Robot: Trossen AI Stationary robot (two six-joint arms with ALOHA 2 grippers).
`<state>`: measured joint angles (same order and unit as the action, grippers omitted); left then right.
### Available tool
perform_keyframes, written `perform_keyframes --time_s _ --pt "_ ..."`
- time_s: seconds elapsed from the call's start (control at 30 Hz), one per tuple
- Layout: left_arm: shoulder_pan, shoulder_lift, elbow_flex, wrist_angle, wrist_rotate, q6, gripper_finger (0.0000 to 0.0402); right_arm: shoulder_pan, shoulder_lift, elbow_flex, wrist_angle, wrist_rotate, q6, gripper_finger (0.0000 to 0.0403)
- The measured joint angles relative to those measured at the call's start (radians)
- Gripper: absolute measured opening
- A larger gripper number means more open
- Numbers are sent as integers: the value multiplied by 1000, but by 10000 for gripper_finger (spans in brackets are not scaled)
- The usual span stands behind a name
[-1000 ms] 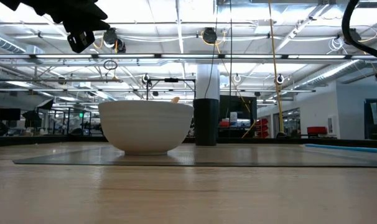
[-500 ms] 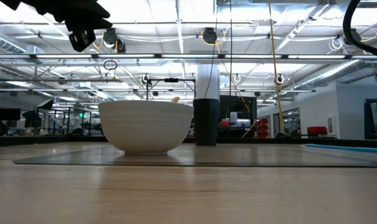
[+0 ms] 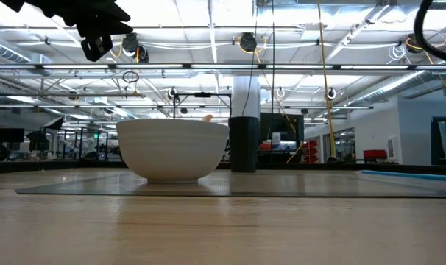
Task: Pick & Place Utensil
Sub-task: Put the pink fork into the white bowl on the light brown mat
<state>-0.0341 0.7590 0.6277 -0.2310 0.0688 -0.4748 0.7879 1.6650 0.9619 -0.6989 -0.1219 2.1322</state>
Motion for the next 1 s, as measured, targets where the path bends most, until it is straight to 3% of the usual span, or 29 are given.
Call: perform_keyframes --time_s 0.3,0.5,1.0 --pt "0 0 0 0 -19 -2 85 2 -96 -2 -111 74 1 53" --pt "0 0 0 0 -19 -9 85 1 -145 0 -133 173 -2 53" --pt "0 0 0 4 -20 -27 85 0 -194 1 -137 306 -53 52"
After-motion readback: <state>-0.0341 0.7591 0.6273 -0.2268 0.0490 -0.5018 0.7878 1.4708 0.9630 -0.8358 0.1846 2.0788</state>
